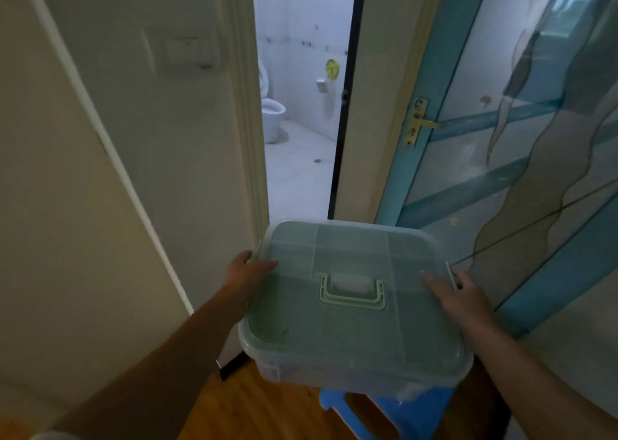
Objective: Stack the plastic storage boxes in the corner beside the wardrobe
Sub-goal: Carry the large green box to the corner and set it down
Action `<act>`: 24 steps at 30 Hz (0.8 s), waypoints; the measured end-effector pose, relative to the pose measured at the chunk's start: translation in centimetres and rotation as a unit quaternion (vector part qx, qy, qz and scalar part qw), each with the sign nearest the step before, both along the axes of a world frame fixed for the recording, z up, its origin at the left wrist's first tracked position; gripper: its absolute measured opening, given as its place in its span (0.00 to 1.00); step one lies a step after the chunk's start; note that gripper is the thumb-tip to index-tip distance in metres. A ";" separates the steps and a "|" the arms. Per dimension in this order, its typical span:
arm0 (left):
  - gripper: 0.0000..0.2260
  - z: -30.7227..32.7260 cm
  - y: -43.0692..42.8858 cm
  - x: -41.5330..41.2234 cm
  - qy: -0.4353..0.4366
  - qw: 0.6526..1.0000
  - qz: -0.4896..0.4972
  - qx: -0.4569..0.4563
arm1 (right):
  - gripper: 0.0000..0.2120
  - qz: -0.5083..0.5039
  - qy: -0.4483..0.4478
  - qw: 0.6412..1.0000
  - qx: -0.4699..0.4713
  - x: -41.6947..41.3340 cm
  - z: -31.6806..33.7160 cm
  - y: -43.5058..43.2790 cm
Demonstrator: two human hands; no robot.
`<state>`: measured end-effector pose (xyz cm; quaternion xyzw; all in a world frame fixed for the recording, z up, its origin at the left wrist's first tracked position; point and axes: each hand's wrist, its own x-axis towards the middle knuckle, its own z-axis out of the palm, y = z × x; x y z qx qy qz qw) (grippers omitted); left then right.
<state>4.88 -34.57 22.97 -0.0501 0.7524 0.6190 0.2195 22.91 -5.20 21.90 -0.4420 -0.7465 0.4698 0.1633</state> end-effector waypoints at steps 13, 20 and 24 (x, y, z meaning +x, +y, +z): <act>0.27 -0.1 -12.2 1.3 -0.001 0.993 0.119 0.013 | 0.31 0.101 0.002 0.994 0.031 -4.8 -0.1 -9.1; 0.26 0.3 -20.9 2.2 0.002 0.988 0.155 0.005 | 0.33 0.166 0.012 0.986 0.012 -7.0 -0.2 -16.6; 0.26 0.4 -25.7 3.1 0.004 0.982 0.191 -0.002 | 0.34 0.193 0.018 0.981 0.006 -8.2 -0.5 -20.9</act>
